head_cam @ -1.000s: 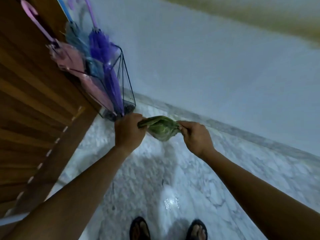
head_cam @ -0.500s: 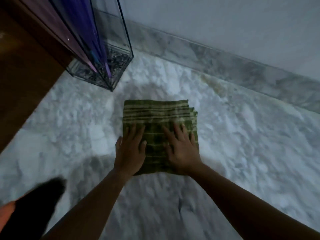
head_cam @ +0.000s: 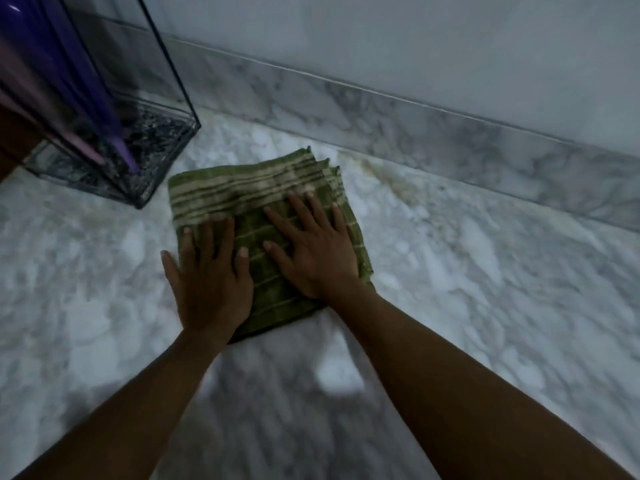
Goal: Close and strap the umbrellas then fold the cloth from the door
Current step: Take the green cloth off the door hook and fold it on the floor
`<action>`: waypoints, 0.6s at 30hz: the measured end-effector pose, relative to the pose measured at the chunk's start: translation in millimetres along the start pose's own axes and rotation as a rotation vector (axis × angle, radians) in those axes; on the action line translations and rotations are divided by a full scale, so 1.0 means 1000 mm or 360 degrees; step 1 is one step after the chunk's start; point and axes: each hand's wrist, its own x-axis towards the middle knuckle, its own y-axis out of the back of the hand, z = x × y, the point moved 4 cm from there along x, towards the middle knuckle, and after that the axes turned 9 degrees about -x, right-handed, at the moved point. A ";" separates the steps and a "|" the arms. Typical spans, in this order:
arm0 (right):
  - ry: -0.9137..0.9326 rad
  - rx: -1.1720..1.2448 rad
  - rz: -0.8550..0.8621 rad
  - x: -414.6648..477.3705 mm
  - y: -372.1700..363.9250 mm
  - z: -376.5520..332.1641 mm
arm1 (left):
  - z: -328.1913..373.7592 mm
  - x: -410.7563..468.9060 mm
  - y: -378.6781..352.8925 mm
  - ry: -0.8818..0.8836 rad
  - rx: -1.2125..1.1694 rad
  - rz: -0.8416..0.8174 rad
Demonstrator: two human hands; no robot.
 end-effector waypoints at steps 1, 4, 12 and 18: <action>-0.0037 -0.0017 -0.0005 -0.008 0.003 0.013 | 0.014 -0.003 -0.003 -0.0041 -0.0010 -0.0006; -0.0204 -0.0064 0.0003 -0.048 0.011 0.069 | 0.073 -0.018 -0.021 -0.0215 -0.0015 -0.0057; -0.1030 -0.0035 -0.0024 -0.246 0.022 0.230 | 0.265 -0.136 -0.086 -0.0925 -0.0174 -0.0391; -0.1385 0.0008 -0.0005 -0.351 0.011 0.202 | 0.269 -0.221 -0.092 -0.1041 -0.0157 -0.0528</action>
